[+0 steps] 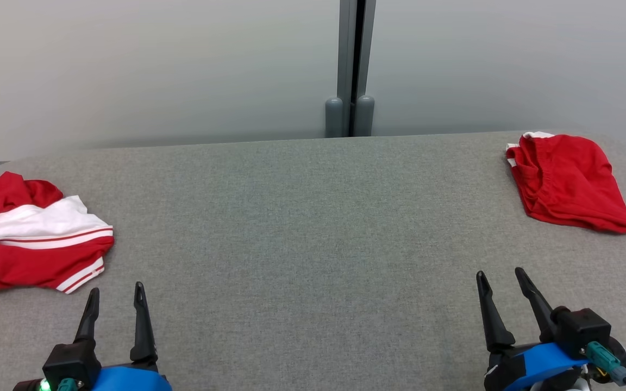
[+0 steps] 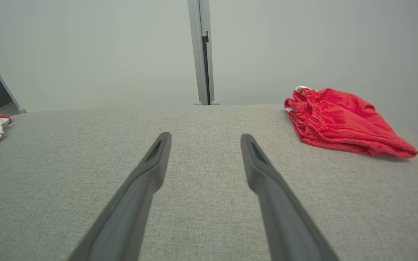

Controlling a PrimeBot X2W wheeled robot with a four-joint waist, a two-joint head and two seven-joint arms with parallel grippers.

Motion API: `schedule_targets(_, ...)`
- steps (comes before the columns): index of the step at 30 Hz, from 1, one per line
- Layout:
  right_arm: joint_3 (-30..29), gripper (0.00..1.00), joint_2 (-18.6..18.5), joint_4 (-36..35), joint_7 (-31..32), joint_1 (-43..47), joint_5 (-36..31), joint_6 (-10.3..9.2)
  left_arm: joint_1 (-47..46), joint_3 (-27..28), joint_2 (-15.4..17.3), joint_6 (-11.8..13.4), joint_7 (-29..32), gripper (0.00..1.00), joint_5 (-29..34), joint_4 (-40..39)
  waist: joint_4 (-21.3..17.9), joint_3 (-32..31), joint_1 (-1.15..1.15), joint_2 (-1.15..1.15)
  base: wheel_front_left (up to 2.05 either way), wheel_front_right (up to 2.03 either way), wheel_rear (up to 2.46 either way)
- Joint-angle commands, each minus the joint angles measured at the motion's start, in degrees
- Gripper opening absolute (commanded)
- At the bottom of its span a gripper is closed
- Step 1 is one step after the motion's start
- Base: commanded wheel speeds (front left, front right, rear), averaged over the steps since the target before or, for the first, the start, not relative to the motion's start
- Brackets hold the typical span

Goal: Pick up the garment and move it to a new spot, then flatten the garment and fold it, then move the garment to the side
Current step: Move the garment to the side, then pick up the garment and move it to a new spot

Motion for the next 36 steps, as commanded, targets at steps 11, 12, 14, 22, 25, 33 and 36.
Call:
schedule_targets(11, -0.2, 1.00, 0.1, -1.3, 0.6, 1.5, 0.7, 0.01, -1.0, -0.1, 0.3, -0.3, -0.3, 1.00, 0.5, 1.2, 0.2, 0.0, 0.00, 0.00, 0.00, 0.00, 0.00)
schedule_targets(12, -0.2, 1.00, 0.1, -1.3, 0.5, 1.5, 0.7, 0.01, -1.0, 0.0, 0.3, -0.3, -0.3, 1.00, 0.5, 1.2, 0.2, 0.0, 0.00, 0.00, 0.00, 0.00, 0.00)
schedule_targets(14, -0.1, 1.00, 0.1, -1.3, 0.6, 1.5, 0.9, 0.01, -1.0, 0.0, 0.3, -0.3, -0.3, 1.00, 0.5, 1.1, 0.2, -0.1, 0.00, 0.00, 0.00, 0.00, 0.00)
schedule_targets(22, 0.0, 1.00, 0.1, -0.9, 0.4, 1.5, 1.2, 0.01, -1.4, 0.5, 0.5, -0.1, -0.3, 1.00, 0.2, 0.9, 1.4, 0.1, 0.00, 0.00, 0.00, 0.00, 0.00)
schedule_targets(25, 0.0, 1.00, 0.1, -0.6, 0.4, 1.5, 1.4, 0.01, -1.6, 0.9, 0.7, 0.1, -0.3, 1.00, 0.1, 0.8, 2.4, 0.3, 0.00, 0.00, 0.00, 0.00, 0.00)
schedule_targets(33, 0.0, 1.00, 0.1, -0.2, 0.1, 0.9, 1.9, 0.01, -2.2, 2.0, 1.3, 0.5, -0.3, 1.00, 0.0, 0.5, 7.0, 0.7, 0.00, 0.00, 0.00, 0.00, 0.00)
schedule_targets(36, 0.1, 1.00, 0.0, -0.1, 0.1, 0.4, 1.8, 0.01, -1.9, 2.6, 1.5, 0.7, -0.3, 1.00, -0.1, 0.3, 9.0, 0.9, 0.00, 0.00, 0.00, 0.00, 0.00)
